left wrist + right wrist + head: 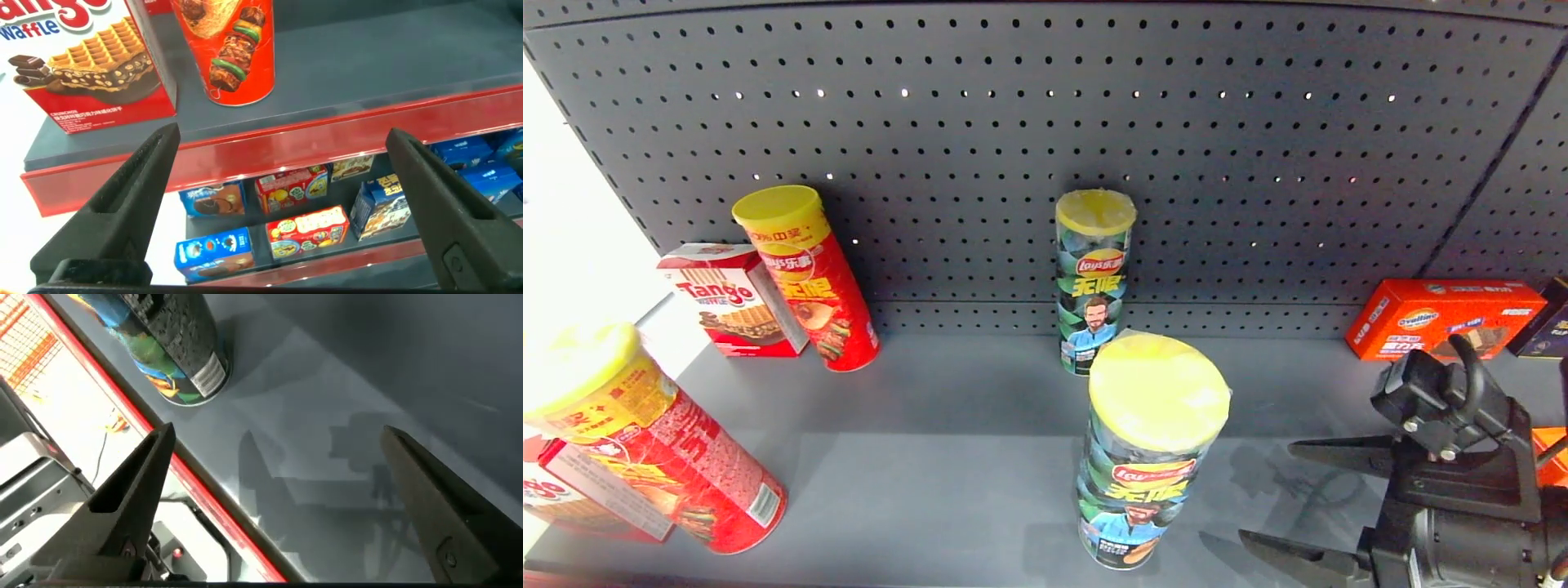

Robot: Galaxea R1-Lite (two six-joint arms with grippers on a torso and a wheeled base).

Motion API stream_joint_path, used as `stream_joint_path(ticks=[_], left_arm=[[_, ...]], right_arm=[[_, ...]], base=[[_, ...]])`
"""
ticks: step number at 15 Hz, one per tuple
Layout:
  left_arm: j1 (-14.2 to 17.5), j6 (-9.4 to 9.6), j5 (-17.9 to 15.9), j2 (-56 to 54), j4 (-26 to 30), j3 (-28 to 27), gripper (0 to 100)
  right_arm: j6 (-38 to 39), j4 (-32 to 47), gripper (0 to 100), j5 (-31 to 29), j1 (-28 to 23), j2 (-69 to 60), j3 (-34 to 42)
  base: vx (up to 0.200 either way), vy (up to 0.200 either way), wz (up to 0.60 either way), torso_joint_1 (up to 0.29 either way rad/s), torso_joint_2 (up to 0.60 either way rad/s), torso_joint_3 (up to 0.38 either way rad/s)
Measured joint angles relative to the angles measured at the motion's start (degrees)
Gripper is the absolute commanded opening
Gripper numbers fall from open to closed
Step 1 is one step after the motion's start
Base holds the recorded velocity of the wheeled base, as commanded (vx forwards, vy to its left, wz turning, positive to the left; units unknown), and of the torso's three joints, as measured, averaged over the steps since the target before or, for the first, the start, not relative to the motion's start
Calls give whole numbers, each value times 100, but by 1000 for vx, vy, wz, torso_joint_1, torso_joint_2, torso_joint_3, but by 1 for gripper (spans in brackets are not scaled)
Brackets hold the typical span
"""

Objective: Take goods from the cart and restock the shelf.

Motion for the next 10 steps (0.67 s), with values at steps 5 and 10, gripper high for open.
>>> stream_joint_path(ticks=[5,10], left_arm=[[0,-29,15,0,2,2,100],[0,-85,49,0,2,2,100]], right_arm=[[-2,-6,100,-5,67,461,-457],[-90,-94,100,-10,202,750,-545]], base=[[0,0,0,0,0,0],[0,0,0,0,0,0]])
